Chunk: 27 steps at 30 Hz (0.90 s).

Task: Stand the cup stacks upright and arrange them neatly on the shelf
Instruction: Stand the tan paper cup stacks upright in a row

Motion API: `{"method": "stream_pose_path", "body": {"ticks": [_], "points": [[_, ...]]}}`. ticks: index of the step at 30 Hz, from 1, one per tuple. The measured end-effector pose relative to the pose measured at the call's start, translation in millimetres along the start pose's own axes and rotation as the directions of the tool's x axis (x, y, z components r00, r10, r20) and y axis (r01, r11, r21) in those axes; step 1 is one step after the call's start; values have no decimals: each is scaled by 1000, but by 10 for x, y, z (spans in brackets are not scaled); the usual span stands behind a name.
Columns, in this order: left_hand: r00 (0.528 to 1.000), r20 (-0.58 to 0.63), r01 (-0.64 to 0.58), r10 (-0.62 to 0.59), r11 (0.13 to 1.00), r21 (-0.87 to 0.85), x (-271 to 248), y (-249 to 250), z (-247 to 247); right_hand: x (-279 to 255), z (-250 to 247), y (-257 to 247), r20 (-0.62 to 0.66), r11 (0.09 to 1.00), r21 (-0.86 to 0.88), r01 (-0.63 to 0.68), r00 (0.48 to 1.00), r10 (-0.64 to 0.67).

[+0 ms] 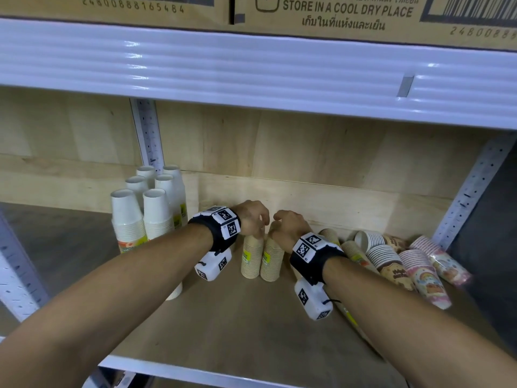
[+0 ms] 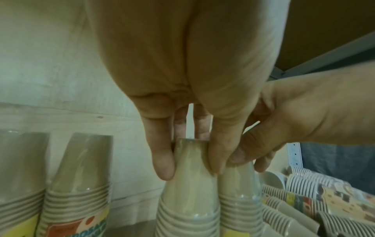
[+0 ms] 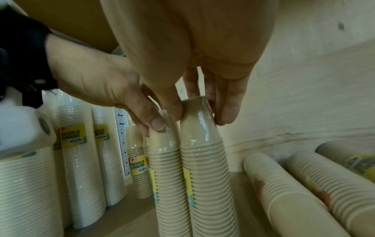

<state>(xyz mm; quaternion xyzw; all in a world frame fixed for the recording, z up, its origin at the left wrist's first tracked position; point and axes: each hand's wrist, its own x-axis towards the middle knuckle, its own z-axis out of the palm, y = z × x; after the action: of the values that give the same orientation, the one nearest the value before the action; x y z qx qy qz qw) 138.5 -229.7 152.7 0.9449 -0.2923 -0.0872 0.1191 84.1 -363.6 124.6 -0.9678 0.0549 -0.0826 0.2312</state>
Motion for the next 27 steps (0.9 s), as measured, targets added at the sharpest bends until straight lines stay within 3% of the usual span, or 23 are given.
{"method": "stream_pose_path", "body": {"ticks": [7, 13, 22, 27], "points": [[999, -32, 33, -35, 998, -53, -26, -58, 2, 20, -18, -31, 42, 1000, -19, 21, 999, -20], [999, 32, 8, -5, 994, -105, -84, -88, -49, 30, -31, -33, 51, 992, 7, -124, 991, 124], [998, -57, 31, -38, 994, -107, -95, -121, -5, 1, -31, -111, 78, 997, -40, -72, 994, 75], [999, -12, 36, -38, 993, -114, -97, -133, -15, -9, -46, -95, 70, 991, -39, -131, 989, 133]]}}
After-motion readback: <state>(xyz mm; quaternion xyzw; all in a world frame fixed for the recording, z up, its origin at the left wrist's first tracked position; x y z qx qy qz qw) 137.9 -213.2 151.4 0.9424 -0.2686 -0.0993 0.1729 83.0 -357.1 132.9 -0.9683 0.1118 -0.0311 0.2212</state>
